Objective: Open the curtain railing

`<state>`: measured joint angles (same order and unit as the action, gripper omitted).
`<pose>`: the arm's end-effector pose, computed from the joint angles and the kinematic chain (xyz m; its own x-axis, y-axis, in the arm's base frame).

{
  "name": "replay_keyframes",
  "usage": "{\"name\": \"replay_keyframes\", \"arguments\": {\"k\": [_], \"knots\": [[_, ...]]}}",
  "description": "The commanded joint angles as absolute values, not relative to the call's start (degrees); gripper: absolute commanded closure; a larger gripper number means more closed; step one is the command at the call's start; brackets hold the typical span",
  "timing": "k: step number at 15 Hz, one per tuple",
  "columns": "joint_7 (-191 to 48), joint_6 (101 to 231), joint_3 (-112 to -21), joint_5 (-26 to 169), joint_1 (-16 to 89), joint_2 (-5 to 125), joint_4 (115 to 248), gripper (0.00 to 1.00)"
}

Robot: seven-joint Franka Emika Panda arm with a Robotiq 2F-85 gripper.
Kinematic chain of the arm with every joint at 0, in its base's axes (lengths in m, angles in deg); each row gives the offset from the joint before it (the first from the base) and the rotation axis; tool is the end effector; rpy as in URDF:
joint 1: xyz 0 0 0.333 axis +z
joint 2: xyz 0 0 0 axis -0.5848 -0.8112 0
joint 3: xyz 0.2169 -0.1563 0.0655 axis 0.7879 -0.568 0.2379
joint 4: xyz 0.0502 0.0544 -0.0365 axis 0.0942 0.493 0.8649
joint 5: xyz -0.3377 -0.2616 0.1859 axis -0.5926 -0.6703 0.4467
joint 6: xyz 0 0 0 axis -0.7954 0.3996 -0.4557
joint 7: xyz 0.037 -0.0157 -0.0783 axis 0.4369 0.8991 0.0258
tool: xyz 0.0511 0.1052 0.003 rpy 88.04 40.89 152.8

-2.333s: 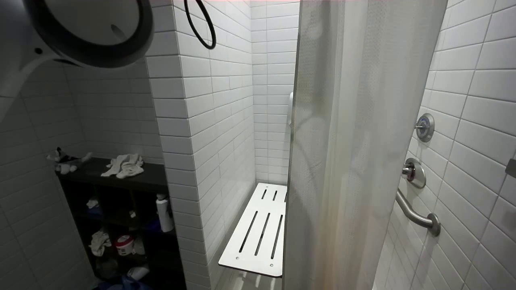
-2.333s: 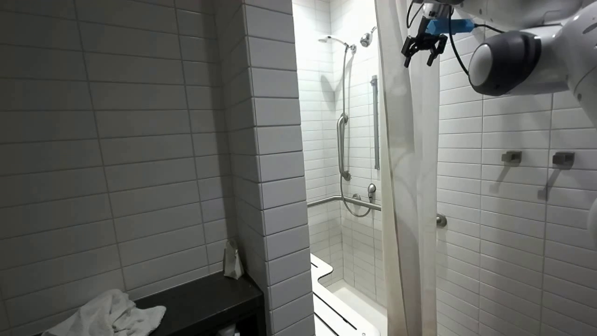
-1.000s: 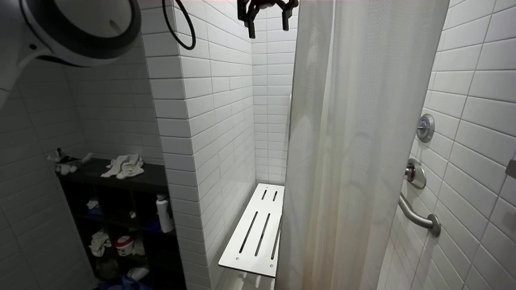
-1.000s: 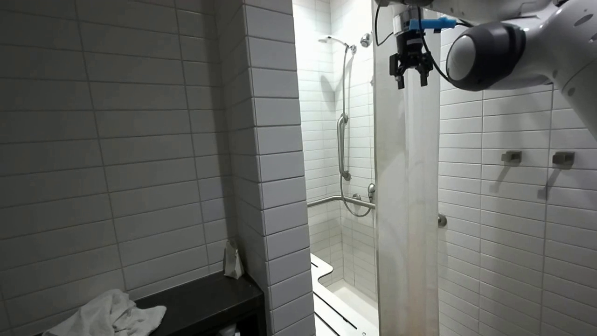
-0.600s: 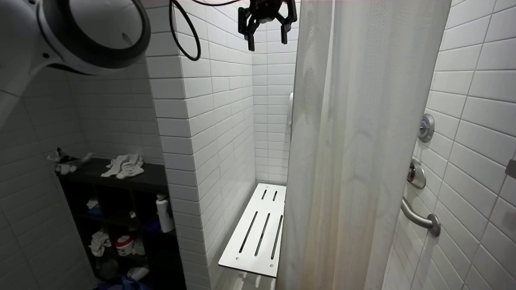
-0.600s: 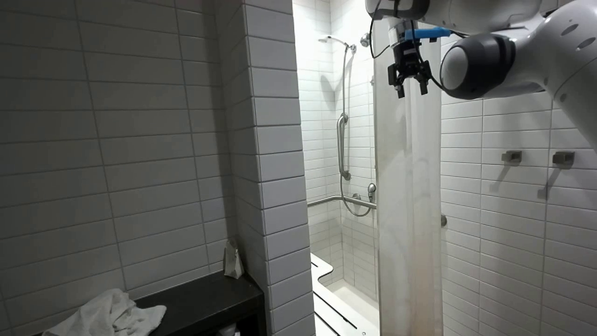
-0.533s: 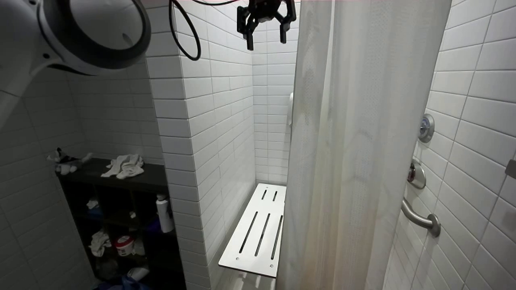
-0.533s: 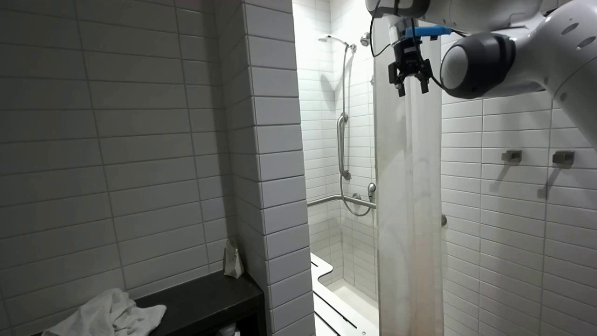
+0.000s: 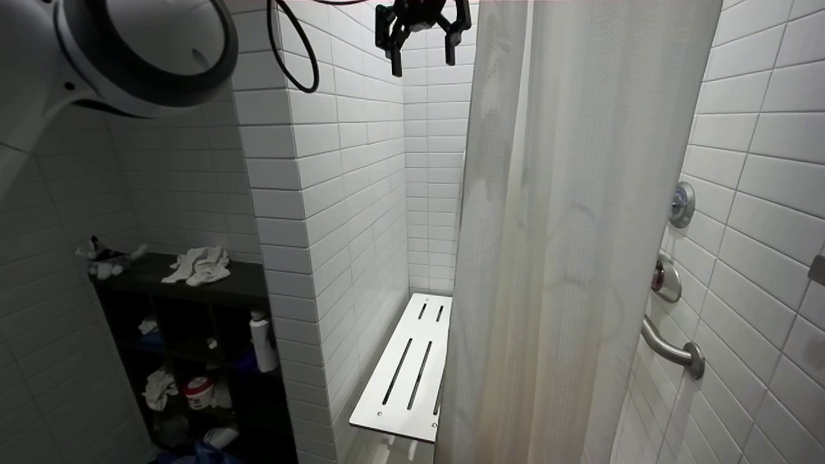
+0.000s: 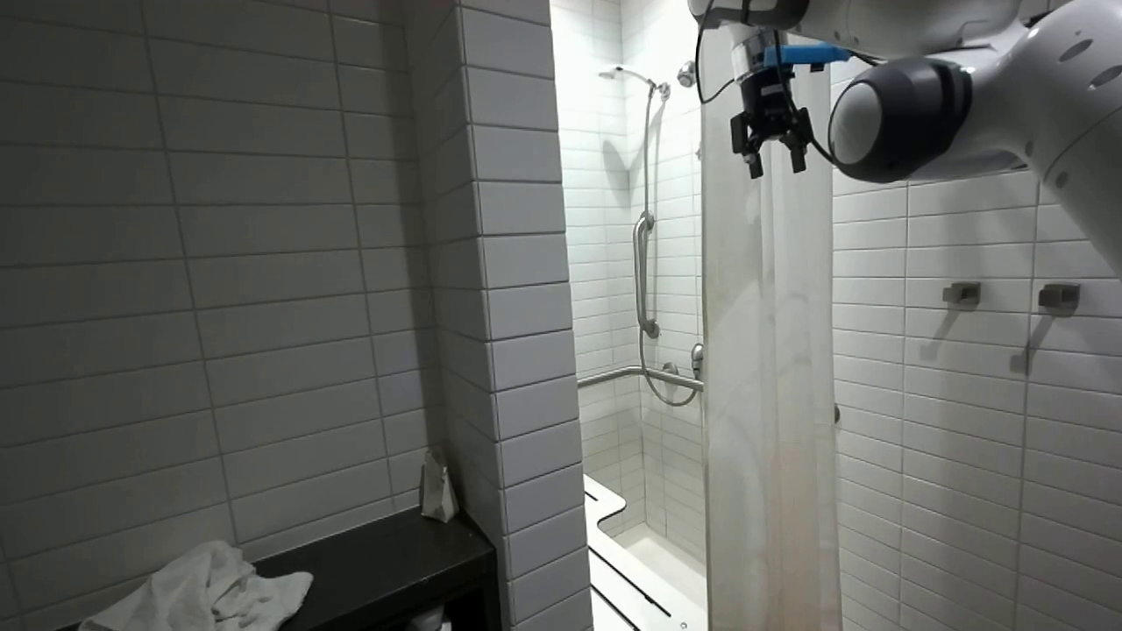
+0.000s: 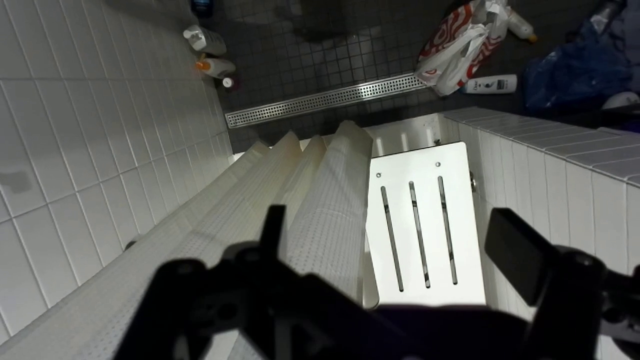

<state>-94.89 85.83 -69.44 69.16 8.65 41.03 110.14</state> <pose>0.5502 -0.3357 0.7140 0.9534 -0.2917 -0.0768 -0.2816 -0.9520 0.1200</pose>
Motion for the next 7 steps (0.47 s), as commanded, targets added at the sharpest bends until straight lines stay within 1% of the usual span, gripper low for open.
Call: {"name": "replay_keyframes", "arguments": {"k": [1,7], "knots": [[-94.91,85.59,-69.79,69.42,8.74,40.76,109.75,0.00],[-95.03,84.48,-69.77,69.50,8.54,39.26,107.33,0.00]]}}
